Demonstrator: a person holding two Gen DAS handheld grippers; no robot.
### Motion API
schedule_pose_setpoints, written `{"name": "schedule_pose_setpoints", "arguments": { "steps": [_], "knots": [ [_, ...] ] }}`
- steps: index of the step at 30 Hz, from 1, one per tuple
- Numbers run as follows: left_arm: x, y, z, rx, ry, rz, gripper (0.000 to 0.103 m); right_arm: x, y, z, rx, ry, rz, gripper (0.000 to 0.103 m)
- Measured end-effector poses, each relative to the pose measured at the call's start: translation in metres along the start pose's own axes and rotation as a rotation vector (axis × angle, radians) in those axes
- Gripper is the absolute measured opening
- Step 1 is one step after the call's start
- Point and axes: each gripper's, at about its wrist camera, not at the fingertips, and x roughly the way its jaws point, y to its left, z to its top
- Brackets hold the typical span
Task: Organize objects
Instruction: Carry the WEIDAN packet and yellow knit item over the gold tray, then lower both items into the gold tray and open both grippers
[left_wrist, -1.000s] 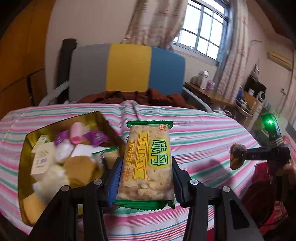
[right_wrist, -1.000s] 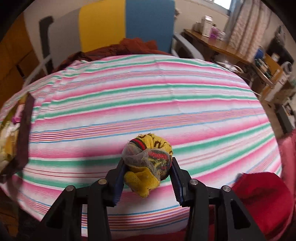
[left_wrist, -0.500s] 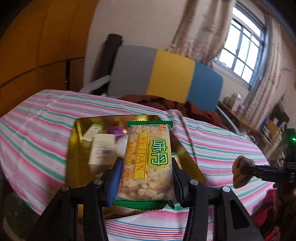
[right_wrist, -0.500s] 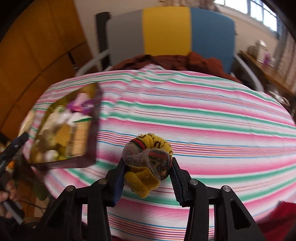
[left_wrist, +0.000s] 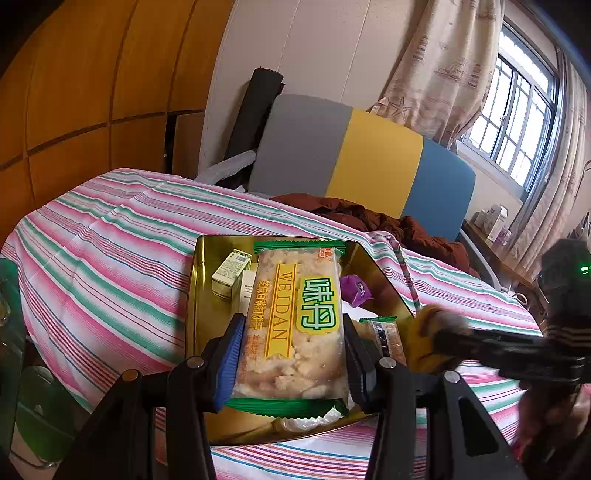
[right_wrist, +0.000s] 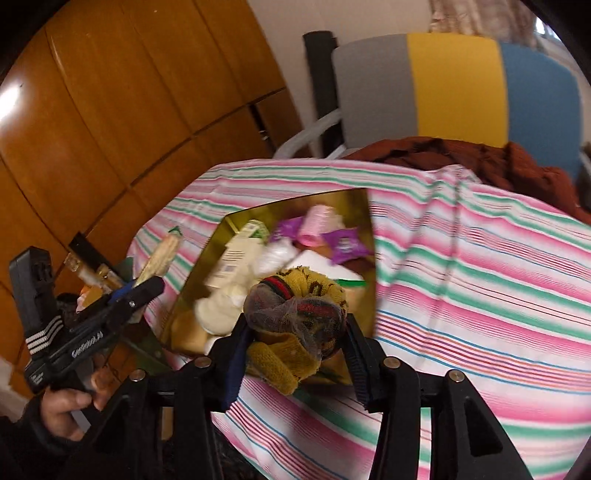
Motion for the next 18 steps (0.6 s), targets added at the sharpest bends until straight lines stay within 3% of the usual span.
{"name": "schedule_pose_setpoints", "arguments": {
  "steps": [1,4,5,10,18],
  "knots": [
    [0.001,0.000,0.001,0.001,0.002,-0.003,0.049,0.012,0.002,0.001,0.001,0.014,0.002,0.052],
    [0.005,-0.003,0.004,0.005,0.003,-0.006,0.049,0.034,-0.002,-0.001,0.036,0.054,0.053,0.070],
    [0.006,-0.003,0.006,0.006,0.003,-0.008,0.049,0.039,-0.003,-0.001,0.039,0.062,0.059,0.072],
    [0.019,-0.014,0.015,0.028,0.002,-0.028,0.049,0.054,-0.001,-0.010,0.017,0.103,0.048,0.072],
    [0.060,-0.040,0.033,0.049,0.048,-0.098,0.049,0.043,-0.007,-0.018,0.023,0.096,0.030,0.074]
  ]
}}
